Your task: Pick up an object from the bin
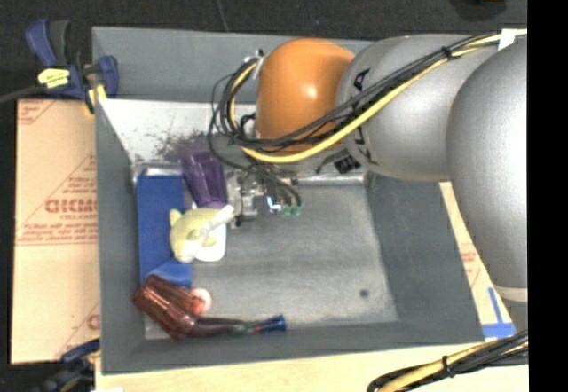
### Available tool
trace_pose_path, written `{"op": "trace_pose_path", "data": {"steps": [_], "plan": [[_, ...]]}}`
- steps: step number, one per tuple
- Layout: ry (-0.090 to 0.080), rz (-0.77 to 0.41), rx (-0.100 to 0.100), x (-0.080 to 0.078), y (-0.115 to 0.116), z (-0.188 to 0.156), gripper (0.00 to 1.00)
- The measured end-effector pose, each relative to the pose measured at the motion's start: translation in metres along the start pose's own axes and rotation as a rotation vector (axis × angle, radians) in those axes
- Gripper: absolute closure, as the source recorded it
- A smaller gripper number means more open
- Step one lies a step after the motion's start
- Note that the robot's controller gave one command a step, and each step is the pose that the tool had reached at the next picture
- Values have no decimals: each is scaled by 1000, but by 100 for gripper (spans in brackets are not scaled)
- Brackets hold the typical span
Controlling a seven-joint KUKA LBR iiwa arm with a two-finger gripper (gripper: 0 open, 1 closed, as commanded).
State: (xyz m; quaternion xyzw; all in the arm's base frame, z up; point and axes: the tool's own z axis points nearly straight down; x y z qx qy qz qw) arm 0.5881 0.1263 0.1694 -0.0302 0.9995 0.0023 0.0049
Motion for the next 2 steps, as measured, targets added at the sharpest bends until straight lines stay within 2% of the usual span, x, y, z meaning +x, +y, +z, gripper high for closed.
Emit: {"op": "trace_pose_path", "data": {"steps": [1, 2], "plan": [[-14, -35, -2, 28, -1, 25, 100], [-8, -4, -2, 17, -4, -13, 100]]}}
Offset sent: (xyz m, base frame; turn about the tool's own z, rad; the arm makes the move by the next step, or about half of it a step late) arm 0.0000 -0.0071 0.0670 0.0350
